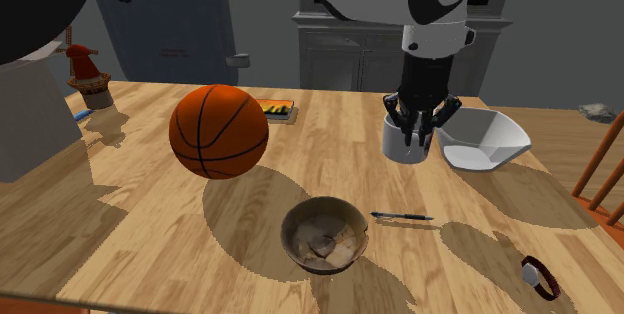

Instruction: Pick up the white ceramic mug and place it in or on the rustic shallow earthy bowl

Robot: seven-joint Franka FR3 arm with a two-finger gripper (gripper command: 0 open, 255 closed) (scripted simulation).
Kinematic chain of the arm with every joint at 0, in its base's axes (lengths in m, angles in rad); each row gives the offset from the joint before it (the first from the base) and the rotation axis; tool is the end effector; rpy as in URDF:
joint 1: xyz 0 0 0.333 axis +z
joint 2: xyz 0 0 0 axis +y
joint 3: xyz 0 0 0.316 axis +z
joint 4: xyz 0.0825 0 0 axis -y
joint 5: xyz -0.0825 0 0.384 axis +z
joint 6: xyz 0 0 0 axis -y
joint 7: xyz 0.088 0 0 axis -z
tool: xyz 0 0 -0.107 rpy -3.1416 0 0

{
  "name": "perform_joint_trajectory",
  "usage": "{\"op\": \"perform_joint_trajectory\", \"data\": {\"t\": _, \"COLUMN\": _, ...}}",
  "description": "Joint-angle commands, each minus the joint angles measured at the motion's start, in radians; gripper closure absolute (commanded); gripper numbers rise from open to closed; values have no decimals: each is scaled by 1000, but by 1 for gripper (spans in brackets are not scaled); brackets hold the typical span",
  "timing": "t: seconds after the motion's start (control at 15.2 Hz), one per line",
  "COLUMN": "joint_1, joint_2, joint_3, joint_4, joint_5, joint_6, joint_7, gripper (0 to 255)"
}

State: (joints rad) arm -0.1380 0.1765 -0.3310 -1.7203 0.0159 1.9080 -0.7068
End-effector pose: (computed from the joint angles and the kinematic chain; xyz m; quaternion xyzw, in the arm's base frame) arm 0.5540 -0.2665 0.4843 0.9927 0.1187 -0.0030 0.0232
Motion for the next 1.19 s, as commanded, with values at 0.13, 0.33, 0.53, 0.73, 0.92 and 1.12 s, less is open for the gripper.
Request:
{"op": "perform_joint_trajectory", "data": {"t": 0.13, "joint_1": 0, "joint_2": -5, "joint_3": 0, "joint_4": 46, "joint_5": -2, "joint_6": -50, "joint_7": 1, "gripper": 255}}
{"op": "perform_joint_trajectory", "data": {"t": 0.33, "joint_1": 0, "joint_2": -7, "joint_3": -1, "joint_4": 83, "joint_5": -2, "joint_6": -90, "joint_7": 0, "gripper": 255}}
{"op": "perform_joint_trajectory", "data": {"t": 0.53, "joint_1": -1, "joint_2": -7, "joint_3": -2, "joint_4": 116, "joint_5": -2, "joint_6": -123, "joint_7": -1, "gripper": 255}}
{"op": "perform_joint_trajectory", "data": {"t": 0.73, "joint_1": 20, "joint_2": -141, "joint_3": 3, "joint_4": -34, "joint_5": -48, "joint_6": -100, "joint_7": 31, "gripper": 255}}
{"op": "perform_joint_trajectory", "data": {"t": 0.92, "joint_1": 32, "joint_2": -271, "joint_3": 15, "joint_4": -166, "joint_5": -90, "joint_6": -94, "joint_7": 64, "gripper": 255}}
{"op": "perform_joint_trajectory", "data": {"t": 1.12, "joint_1": 34, "joint_2": -398, "joint_3": 33, "joint_4": -282, "joint_5": -127, "joint_6": -101, "joint_7": 98, "gripper": 255}}
